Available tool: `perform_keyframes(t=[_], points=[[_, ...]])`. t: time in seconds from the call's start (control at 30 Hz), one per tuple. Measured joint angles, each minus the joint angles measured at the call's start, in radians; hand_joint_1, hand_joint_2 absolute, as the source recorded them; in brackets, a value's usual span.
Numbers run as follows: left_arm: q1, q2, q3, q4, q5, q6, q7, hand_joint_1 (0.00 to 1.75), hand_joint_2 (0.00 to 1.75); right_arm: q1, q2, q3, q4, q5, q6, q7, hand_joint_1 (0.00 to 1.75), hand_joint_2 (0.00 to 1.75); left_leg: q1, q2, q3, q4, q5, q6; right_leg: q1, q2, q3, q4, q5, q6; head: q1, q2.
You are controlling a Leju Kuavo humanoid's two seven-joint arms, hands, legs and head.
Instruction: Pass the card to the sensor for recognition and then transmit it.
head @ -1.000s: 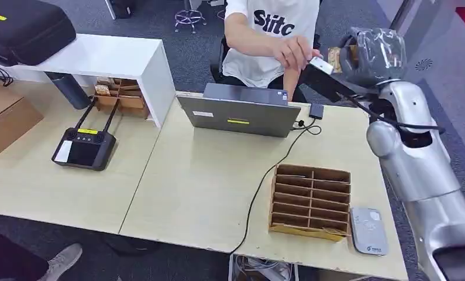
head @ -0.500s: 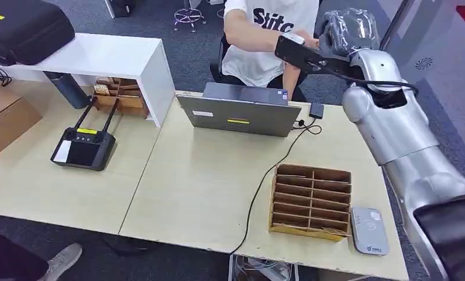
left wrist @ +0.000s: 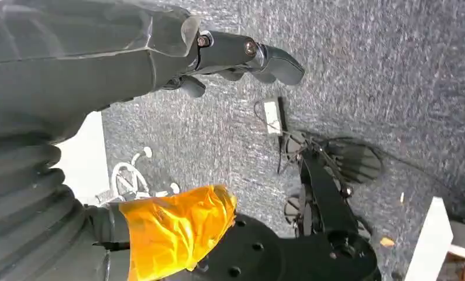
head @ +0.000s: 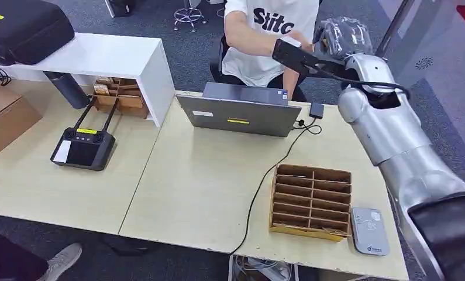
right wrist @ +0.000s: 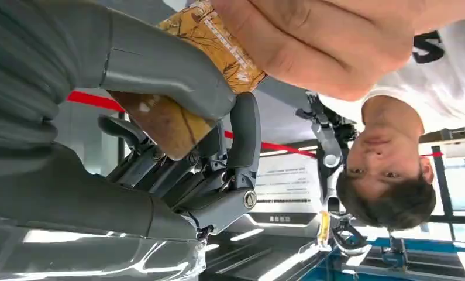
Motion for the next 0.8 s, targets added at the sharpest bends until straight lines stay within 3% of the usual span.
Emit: perform_keyframes(t=[0.7,0.73,0.77,0.8], points=[[0.003,-0.005,0.022,-0.021,-0.006,-0.007,0.002,0.00,1.75,0.004,0.008,0.000,0.000,-0.010,-0.001,-0.004,1.75,1.75,0.000,0.000,0.000,0.000,0.000,0.000,0.000,0.000,-0.001,0.000,0.000,0.000,0.000,0.000],[0.003,-0.005,0.022,-0.021,-0.008,-0.008,0.002,0.00,1.75,0.004,0.008,0.000,0.000,-0.010,-0.001,-0.006,1.41,1.75,0.000,0.000,0.000,0.000,0.000,0.000,0.000,0.000,0.000,0.000,0.000,0.000,0.000,0.000],[0.003,-0.005,0.022,-0.021,-0.008,-0.008,0.001,0.00,1.75,0.004,0.008,0.000,0.000,-0.011,-0.002,-0.009,0.02,1.75,0.000,0.000,0.000,0.000,0.000,0.000,0.000,0.000,-0.001,0.000,0.000,0.000,0.000,0.000],[0.004,-0.005,0.022,-0.021,-0.008,-0.008,0.001,0.00,1.75,0.005,0.008,0.000,0.000,-0.014,-0.004,-0.010,0.00,1.75,0.000,0.000,0.000,0.000,0.000,0.000,0.000,0.000,0.000,0.000,0.000,0.000,0.000,0.000]])
